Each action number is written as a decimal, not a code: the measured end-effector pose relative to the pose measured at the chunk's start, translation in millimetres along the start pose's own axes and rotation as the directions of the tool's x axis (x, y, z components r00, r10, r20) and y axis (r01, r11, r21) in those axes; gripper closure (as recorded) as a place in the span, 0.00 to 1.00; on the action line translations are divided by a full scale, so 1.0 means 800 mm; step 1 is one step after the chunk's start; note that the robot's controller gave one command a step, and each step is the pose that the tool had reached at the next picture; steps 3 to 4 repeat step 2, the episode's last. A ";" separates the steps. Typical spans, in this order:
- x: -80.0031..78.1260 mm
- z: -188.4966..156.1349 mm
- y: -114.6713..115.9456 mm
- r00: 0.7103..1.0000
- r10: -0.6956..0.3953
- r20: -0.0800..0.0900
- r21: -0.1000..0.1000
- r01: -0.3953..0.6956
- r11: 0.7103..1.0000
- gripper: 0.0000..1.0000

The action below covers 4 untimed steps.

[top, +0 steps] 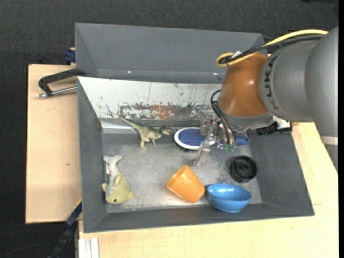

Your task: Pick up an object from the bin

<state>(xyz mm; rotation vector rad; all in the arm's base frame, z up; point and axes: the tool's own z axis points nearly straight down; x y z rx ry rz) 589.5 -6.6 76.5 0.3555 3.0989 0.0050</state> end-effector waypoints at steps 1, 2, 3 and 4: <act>0.004 0.001 0.000 1.000 -0.002 -0.010 0.002 0.002 1.000 1.00; 0.075 -0.209 0.040 1.000 0.017 -0.012 0.001 -0.017 1.000 1.00; 0.075 -0.209 0.040 1.000 0.017 -0.012 0.001 -0.017 1.000 1.00; 0.075 -0.209 0.040 1.000 0.017 -0.012 0.001 -0.017 1.000 1.00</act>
Offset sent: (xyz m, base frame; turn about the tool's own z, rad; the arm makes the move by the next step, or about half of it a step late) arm 0.0000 0.0000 0.0000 0.0000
